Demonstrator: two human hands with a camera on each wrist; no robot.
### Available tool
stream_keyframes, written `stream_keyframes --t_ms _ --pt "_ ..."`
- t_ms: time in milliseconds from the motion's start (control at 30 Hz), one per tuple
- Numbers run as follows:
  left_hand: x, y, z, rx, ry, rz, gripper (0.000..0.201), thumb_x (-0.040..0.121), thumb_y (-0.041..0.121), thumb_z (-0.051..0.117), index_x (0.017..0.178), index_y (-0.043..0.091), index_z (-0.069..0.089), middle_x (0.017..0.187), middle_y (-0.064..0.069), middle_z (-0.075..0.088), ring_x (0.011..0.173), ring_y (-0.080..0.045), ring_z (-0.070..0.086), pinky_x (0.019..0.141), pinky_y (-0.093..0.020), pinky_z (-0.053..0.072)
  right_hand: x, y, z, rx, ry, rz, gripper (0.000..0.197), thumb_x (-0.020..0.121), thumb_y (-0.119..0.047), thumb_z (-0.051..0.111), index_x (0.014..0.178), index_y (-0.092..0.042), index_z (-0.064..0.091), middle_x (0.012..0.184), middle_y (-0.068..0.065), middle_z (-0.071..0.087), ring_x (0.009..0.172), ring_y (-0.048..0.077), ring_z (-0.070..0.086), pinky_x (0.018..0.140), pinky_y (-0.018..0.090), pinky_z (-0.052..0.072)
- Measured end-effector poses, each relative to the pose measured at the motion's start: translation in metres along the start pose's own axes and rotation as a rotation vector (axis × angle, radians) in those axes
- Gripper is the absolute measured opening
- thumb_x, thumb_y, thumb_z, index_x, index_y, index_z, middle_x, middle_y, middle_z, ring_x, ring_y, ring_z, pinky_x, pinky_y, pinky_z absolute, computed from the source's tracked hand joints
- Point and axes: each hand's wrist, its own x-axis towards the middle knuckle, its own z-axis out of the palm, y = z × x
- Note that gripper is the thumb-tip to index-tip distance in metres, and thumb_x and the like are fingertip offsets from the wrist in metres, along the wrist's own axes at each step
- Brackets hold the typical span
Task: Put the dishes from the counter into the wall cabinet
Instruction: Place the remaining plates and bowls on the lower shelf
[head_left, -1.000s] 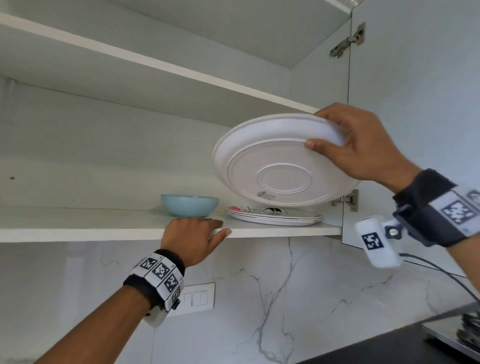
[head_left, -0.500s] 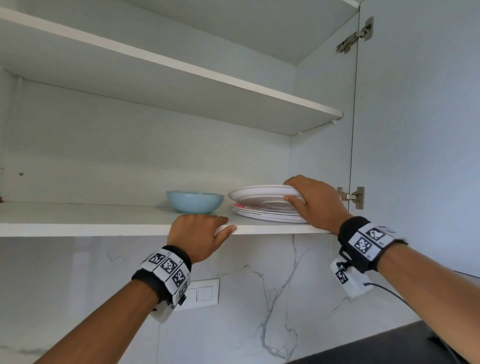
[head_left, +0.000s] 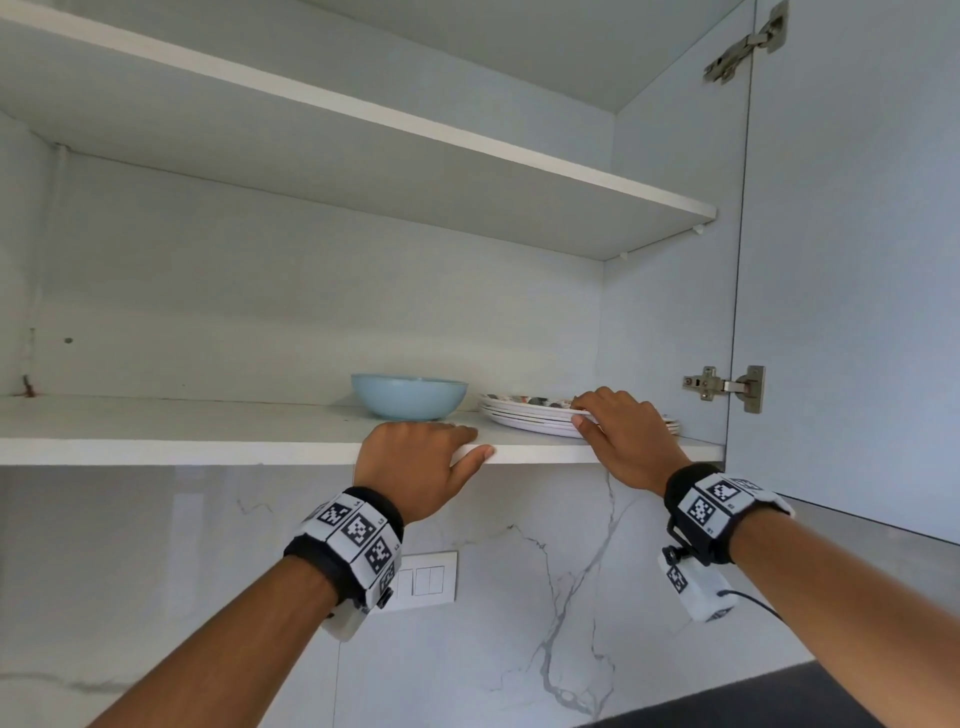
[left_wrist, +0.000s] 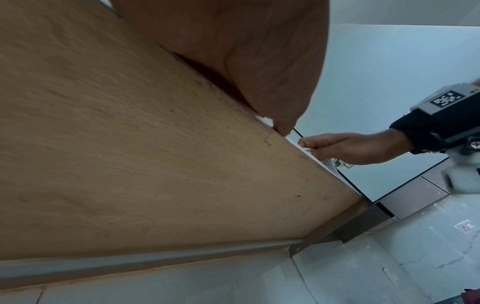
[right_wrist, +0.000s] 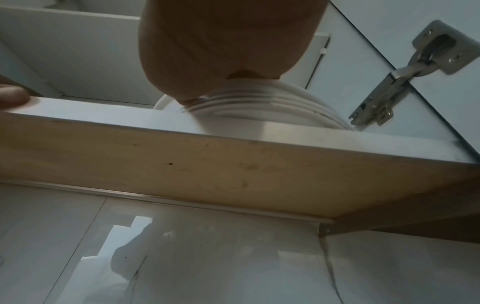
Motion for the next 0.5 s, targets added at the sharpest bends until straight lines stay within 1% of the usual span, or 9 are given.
stream_keyframes --t_ms 67,167,300,333,367,400,433,467,500 --pt "0.0 0.001 -0.001 0.003 0.0 -0.001 0.05 0.091 0.067 0.033 0.096 0.038 0.074 0.065 0.012 0.068 0.052 -0.014 0.063 0.046 -0.02 0.031 -0.001 0.001 0.004 0.017 -0.009 0.024 0.06 0.095 -0.057 0.015 0.117 -0.023 0.059 0.106 -0.004 0.061 0.091 0.019 0.055 0.076 0.04 0.043" --pt "0.0 0.001 -0.002 0.014 0.003 0.003 0.05 0.091 0.067 0.032 0.095 0.038 0.074 0.063 0.012 0.068 0.051 -0.014 0.062 0.045 -0.02 0.029 -0.002 0.001 0.006 0.006 -0.002 0.049 0.062 0.095 -0.059 0.014 0.115 -0.023 0.06 0.105 -0.004 0.061 0.091 0.02 0.055 0.077 0.039 0.042" --pt "0.001 0.001 -0.004 0.017 -0.003 0.012 0.049 0.091 0.066 0.034 0.093 0.038 0.074 0.061 0.012 0.067 0.049 -0.014 0.061 0.045 -0.019 0.027 -0.002 -0.002 0.005 0.003 -0.025 0.066 0.064 0.094 -0.059 0.013 0.12 -0.024 0.059 0.108 -0.003 0.061 0.094 0.021 0.056 0.08 0.04 0.041" --pt "0.001 0.001 -0.004 0.014 -0.008 0.014 0.049 0.09 0.066 0.035 0.093 0.038 0.074 0.062 0.011 0.067 0.049 -0.014 0.061 0.045 -0.019 0.027 -0.003 -0.002 0.005 0.002 -0.025 0.062 0.062 0.094 -0.058 0.014 0.124 -0.025 0.058 0.111 -0.003 0.061 0.097 0.021 0.057 0.083 0.041 0.042" --pt "0.001 0.001 -0.005 0.007 -0.013 0.016 0.048 0.09 0.066 0.035 0.093 0.038 0.074 0.062 0.011 0.067 0.049 -0.015 0.061 0.045 -0.019 0.029 -0.006 -0.002 0.005 0.005 -0.023 0.059 0.059 0.096 -0.056 0.016 0.129 -0.028 0.056 0.116 -0.003 0.06 0.103 0.022 0.058 0.089 0.044 0.042" --pt "0.001 0.0 -0.005 0.004 -0.019 0.016 0.048 0.09 0.066 0.036 0.093 0.037 0.074 0.062 0.011 0.067 0.049 -0.015 0.061 0.045 -0.019 0.03 -0.008 -0.003 0.006 0.013 -0.018 0.056 0.056 0.097 -0.055 0.017 0.134 -0.031 0.052 0.124 -0.003 0.059 0.112 0.023 0.056 0.098 0.049 0.04" --pt "0.001 0.0 -0.005 0.003 -0.025 0.016 0.048 0.09 0.066 0.036 0.093 0.037 0.075 0.061 0.011 0.067 0.049 -0.015 0.061 0.045 -0.019 0.031 -0.011 -0.004 0.005 0.025 -0.014 0.059 0.054 0.098 -0.054 0.018 0.138 -0.033 0.048 0.133 -0.002 0.055 0.122 0.023 0.052 0.107 0.054 0.034" --pt "0.001 0.0 -0.005 0.001 -0.031 0.015 0.049 0.09 0.066 0.036 0.093 0.037 0.075 0.062 0.01 0.067 0.05 -0.015 0.061 0.045 -0.02 0.032 -0.015 -0.006 0.005 0.038 -0.004 0.064 0.055 0.098 -0.054 0.019 0.142 -0.034 0.045 0.141 -0.001 0.05 0.131 0.023 0.046 0.113 0.058 0.026" --pt "0.001 -0.001 -0.005 -0.001 -0.037 0.013 0.05 0.091 0.066 0.035 0.094 0.037 0.075 0.063 0.01 0.068 0.051 -0.016 0.062 0.045 -0.02 0.033 -0.018 -0.009 0.003 0.047 0.011 0.062 0.055 0.098 -0.055 0.021 0.143 -0.034 0.044 0.146 0.001 0.047 0.136 0.023 0.042 0.116 0.059 0.021"
